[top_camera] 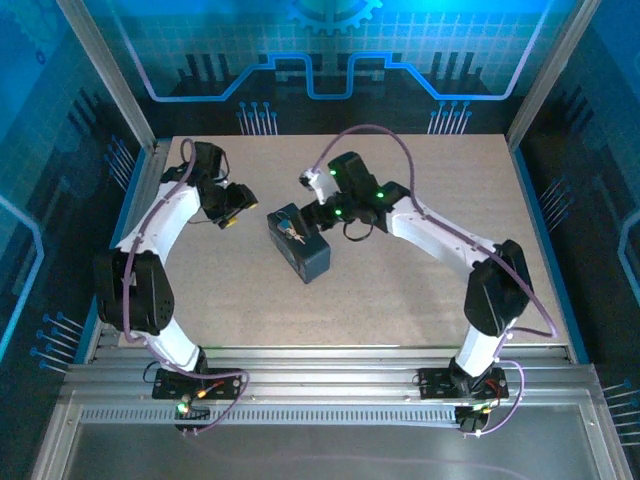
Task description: Unlock the padlock with the key
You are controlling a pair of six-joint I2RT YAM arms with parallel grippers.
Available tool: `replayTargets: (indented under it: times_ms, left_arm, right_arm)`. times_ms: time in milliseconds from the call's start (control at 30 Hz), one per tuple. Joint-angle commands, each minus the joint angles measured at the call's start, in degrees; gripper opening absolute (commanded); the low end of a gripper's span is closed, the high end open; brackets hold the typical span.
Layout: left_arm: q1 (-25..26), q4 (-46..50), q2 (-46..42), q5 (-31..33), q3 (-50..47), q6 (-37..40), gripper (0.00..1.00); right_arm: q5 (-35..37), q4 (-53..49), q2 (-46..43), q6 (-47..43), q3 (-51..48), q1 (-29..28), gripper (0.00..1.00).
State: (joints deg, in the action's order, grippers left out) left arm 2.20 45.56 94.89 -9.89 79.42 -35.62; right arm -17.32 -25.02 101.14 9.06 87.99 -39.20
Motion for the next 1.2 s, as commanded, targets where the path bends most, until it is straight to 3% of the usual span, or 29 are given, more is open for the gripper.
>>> replayTargets:
  times_ms: [0, 200, 433, 1000, 1167]
  left_arm:
    - [-1.08, 2.31, -3.10, -0.92, -1.50, 0.78, 0.59]
    - [-1.84, 2.99, -3.73, -0.91, -2.22, 1.51, 0.59]
    - [-2.28, 2.96, -3.82, -1.05, -2.46, 2.00, 0.59]
    - [-3.44, 2.52, -4.63, -1.68, -2.99, 2.05, 0.59]
    - [-3.35, 2.52, -4.79, -1.68, -3.29, 1.85, 0.59]
  right_arm:
    - [3.75, -2.97, 5.41, -4.16, 5.09, -1.71, 0.68]
    - [8.59, -7.43, 13.14, -6.82, 13.34, -4.62, 0.68]
    - [11.88, -7.62, 16.47, -7.01, 15.00, -5.94, 0.67]
    - [12.42, -9.95, 15.63, -5.37, 14.35, -5.80, 0.33]
    - [7.32, -4.04, 11.27, 0.48, 10.71, -2.78, 0.27]
